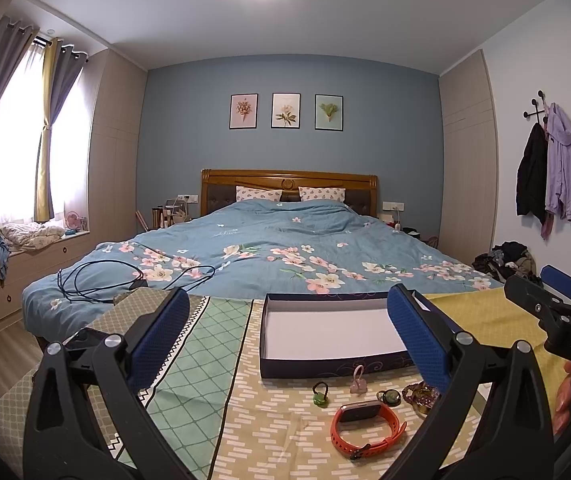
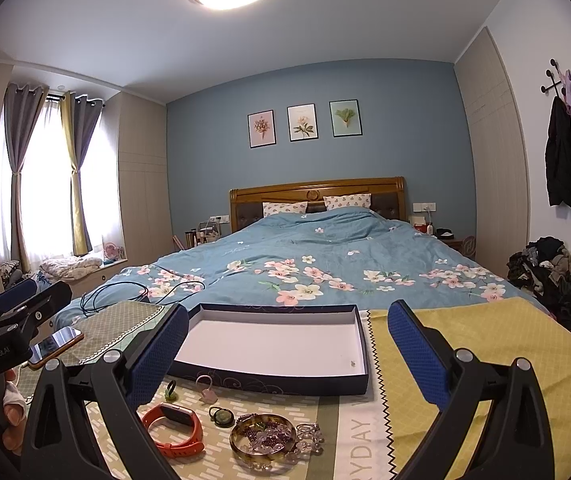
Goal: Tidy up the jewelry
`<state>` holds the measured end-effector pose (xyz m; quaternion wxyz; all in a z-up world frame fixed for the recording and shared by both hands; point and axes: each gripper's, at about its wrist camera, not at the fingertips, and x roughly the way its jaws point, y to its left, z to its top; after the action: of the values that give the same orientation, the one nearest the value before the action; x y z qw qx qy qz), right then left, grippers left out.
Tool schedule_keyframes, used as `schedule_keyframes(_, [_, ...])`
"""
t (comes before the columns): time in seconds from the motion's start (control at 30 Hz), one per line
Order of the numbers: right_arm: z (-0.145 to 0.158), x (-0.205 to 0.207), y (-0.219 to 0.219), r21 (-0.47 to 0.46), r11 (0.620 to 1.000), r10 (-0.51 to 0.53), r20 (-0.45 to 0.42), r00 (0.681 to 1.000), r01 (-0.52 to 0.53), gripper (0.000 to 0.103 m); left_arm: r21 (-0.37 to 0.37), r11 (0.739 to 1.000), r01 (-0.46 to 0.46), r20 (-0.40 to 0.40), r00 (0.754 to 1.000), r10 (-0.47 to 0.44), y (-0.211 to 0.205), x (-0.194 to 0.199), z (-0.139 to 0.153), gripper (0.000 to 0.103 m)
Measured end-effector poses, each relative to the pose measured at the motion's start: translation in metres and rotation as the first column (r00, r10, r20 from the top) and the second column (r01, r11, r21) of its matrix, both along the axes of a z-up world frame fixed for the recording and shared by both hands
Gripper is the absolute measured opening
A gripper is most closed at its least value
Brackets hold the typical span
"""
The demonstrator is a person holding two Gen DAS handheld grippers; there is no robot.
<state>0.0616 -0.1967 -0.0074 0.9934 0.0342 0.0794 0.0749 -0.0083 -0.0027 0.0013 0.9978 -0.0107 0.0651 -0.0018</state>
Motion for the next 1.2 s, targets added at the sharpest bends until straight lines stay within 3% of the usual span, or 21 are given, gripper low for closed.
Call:
schedule_keyframes(0.93, [-0.0035, 0.0029, 0.0008, 0.002, 1.000, 0.003, -0.016, 1.000, -0.003, 0.096, -0.001, 1.000, 0.005, -0.007, 1.000, -0.005, 0.0002, -0.0012, -0.0025, 0.097])
schedule_keyframes(1.2, [-0.0060, 0.0064, 0.0005, 0.003, 1.000, 0.010, -0.034, 0.999, -0.010, 0.096, 0.006, 1.000, 0.022, -0.043, 0.999, -0.022, 0.0001, 0.0068, -0.0071, 0.097])
